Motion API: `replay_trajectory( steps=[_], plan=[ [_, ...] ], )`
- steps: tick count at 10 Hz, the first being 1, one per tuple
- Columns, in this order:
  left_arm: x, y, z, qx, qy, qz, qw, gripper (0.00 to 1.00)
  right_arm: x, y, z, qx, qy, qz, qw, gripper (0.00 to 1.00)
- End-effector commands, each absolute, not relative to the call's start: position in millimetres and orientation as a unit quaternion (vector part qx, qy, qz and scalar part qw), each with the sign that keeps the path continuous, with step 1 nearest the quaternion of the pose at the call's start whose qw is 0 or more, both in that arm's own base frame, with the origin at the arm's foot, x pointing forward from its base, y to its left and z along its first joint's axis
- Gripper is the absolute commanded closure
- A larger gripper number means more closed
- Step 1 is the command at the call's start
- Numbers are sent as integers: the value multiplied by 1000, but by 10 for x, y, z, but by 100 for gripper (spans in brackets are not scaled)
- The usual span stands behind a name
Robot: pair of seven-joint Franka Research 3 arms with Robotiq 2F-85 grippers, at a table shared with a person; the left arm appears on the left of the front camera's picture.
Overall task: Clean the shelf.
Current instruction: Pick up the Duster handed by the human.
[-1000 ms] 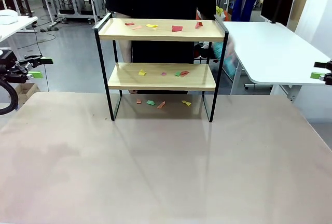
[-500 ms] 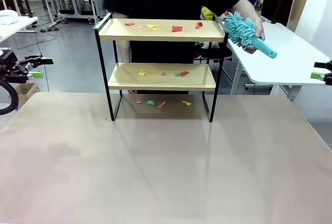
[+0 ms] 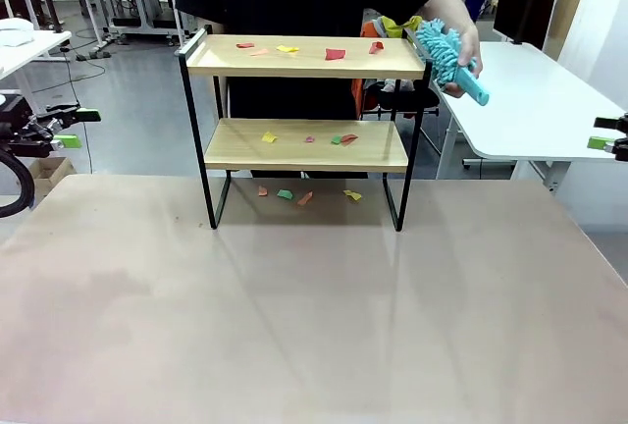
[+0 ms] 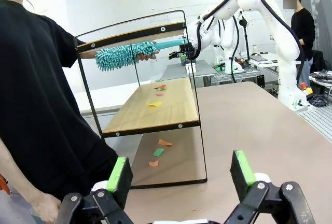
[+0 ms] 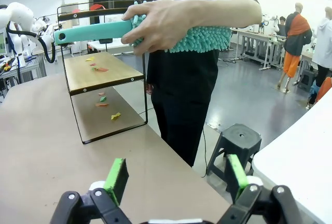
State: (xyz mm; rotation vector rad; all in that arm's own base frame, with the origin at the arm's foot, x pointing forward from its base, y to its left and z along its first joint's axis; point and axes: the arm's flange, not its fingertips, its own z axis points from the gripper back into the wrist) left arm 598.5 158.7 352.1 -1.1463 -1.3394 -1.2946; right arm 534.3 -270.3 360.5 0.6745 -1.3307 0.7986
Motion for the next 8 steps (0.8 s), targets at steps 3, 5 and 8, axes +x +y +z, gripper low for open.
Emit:
replay_trajectory(
  steps=[3,5,8],
  plan=[
    [5978,1586,3528,-463,-544,-531,456,0,5349,-2690,3626,298,-590,355,661,0],
    [5978,1586,3528,-463,-544,-531,456,0,5349,-2690,3626,298,-590,355,661,0],
    [5978,1586,3528,-463,-544,-531,456,0,5216,-2571,4323,286,-582,350,676,0]
  ],
)
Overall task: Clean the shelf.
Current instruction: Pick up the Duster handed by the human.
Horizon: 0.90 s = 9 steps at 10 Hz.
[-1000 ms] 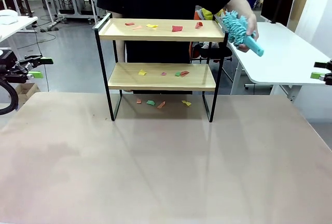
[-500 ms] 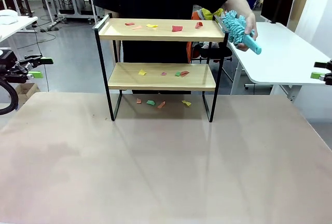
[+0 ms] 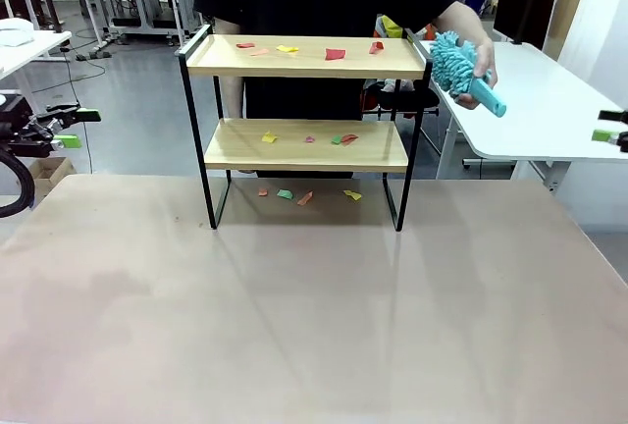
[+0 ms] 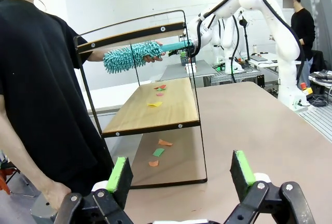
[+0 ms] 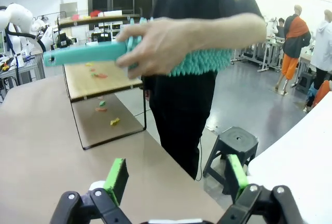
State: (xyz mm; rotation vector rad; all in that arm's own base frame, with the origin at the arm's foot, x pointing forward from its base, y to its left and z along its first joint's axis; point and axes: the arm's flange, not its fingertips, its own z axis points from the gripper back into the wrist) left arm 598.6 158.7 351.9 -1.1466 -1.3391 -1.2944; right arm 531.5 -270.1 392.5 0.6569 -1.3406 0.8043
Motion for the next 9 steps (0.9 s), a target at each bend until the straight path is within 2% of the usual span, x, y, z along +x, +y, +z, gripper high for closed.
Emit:
replay_trajectory(
  steps=[1,3,4,6,9],
  plan=[
    [5978,1586,3528,-463,-544,-531,456,0,5186,-2470,4703,280,-575,342,689,0],
    [5978,1586,3528,-463,-544,-531,456,0,5125,-2202,5219,250,-561,325,719,0],
    [5978,1586,3528,-463,-544,-531,456,0,5053,-2009,5486,227,-547,290,752,0],
    [5978,1586,3528,-463,-544,-531,456,0,4760,-1469,5896,194,-528,237,792,0],
    [5978,1586,3528,-463,-544,-531,456,0,4416,-752,6133,182,-472,203,838,0]
  ],
)
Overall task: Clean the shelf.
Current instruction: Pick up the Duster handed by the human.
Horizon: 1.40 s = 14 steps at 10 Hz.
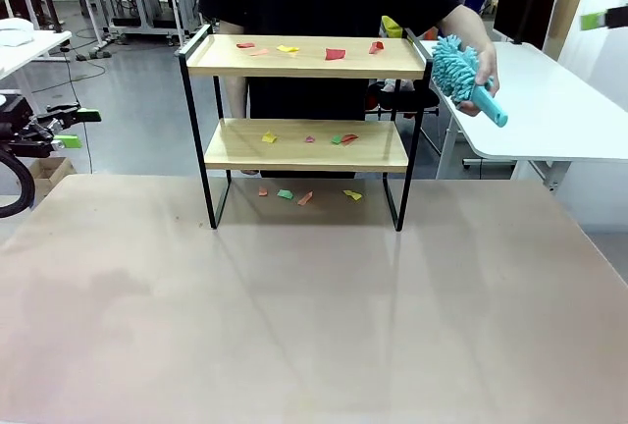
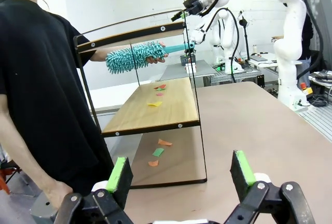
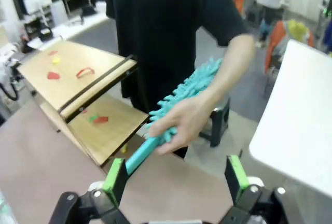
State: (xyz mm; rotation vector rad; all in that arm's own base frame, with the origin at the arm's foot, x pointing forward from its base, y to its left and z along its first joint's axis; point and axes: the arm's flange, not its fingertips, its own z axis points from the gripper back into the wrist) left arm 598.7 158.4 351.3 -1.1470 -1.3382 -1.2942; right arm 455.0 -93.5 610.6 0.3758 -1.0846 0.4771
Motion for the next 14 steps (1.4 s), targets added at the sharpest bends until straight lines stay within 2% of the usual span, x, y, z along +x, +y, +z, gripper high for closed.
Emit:
replay_trajectory(
  steps=[1,2,3,6,7,9,14],
  plan=[
    [5978,1586,3528,-463,-544,-531,456,0,4326,-551,6173,170,-445,213,853,0],
    [5978,1586,3528,-463,-544,-531,456,0,4298,-482,6173,158,-441,227,854,0],
    [5978,1586,3528,-463,-544,-531,456,0,4436,-682,6112,172,-482,220,830,0],
    [5978,1586,3528,-463,-544,-531,456,0,4436,-682,6112,172,-482,220,830,0],
    [5978,1586,3528,-463,-544,-531,456,0,4370,-642,6113,175,-469,216,838,0],
    [5978,1586,3528,-463,-544,-531,456,0,4206,-263,6207,127,-434,199,869,0],
    [5978,1586,3528,-463,-544,-531,456,0,4298,343,5838,66,-332,178,924,0]
  ],
)
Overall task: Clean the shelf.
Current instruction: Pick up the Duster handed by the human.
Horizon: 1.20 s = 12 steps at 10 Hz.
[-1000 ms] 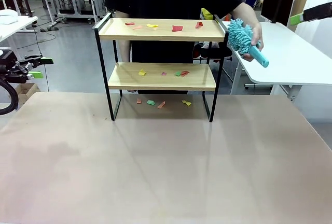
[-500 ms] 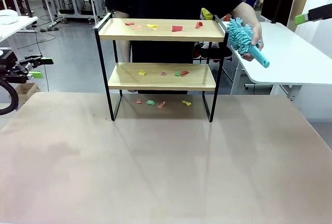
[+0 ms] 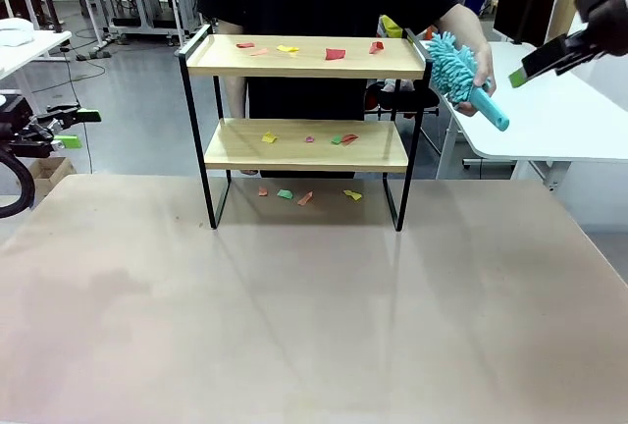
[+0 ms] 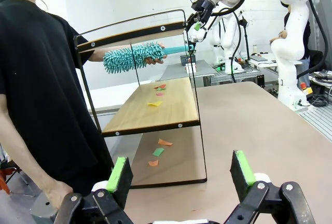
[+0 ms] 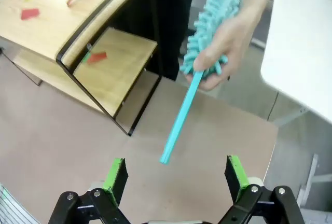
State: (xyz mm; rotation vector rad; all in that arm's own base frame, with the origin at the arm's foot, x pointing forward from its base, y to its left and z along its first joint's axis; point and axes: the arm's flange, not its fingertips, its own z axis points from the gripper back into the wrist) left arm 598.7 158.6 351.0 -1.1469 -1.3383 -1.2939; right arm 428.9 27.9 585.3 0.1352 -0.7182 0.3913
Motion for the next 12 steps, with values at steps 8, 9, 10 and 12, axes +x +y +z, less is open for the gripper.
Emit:
replay_trajectory(
  steps=[8,9,10,12],
  plan=[
    [5978,1586,3528,-463,-544,-531,456,0,4680,683,5268,50,-340,147,928,0],
    [5978,1586,3528,-463,-544,-531,456,0,4731,697,5222,45,-347,138,927,0],
    [5978,1586,3528,-463,-544,-531,456,0,4772,694,5177,43,-346,132,928,0],
    [5978,1586,3528,-463,-544,-531,456,0,4813,680,5088,37,-337,126,932,0]
  ],
)
